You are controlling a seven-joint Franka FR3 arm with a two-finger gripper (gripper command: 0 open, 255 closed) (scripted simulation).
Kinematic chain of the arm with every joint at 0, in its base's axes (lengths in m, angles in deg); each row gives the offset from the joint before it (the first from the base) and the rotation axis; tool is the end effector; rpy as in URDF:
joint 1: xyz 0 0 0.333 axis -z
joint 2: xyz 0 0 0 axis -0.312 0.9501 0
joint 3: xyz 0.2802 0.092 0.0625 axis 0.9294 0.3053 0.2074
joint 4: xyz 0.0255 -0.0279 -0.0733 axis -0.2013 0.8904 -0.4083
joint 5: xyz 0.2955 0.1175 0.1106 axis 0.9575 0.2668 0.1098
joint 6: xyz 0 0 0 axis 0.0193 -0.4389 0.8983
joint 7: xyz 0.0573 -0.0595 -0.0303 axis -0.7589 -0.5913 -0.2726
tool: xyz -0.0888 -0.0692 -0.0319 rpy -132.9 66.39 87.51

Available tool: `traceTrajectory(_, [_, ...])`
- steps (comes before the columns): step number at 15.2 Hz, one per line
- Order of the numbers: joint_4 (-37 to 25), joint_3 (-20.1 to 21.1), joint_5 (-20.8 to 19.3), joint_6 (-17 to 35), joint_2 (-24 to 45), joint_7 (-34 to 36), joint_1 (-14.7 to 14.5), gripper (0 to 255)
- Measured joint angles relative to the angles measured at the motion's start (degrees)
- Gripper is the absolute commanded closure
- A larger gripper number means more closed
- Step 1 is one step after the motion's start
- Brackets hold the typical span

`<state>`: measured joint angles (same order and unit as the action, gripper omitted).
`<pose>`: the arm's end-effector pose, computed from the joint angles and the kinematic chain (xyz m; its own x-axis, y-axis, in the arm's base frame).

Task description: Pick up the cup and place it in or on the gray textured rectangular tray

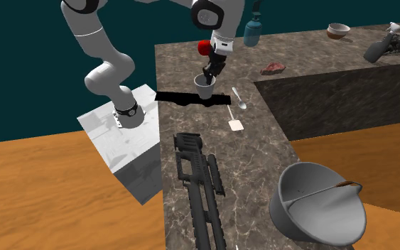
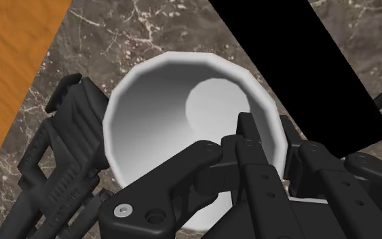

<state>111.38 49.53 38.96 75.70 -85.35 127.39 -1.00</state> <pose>0.3173 0.3114 0.4702 0.9939 0.0483 -0.0995 0.0663 -0.9801 0.1869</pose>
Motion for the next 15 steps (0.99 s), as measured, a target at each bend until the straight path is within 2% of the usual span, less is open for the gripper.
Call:
traceTrajectory(7, [7.4,2.6,6.0,-2.1,-10.3,3.6,-3.9,255])
traceTrajectory(15, [13.1,3.5,6.8,3.3,-10.6,4.4,-4.5,255])
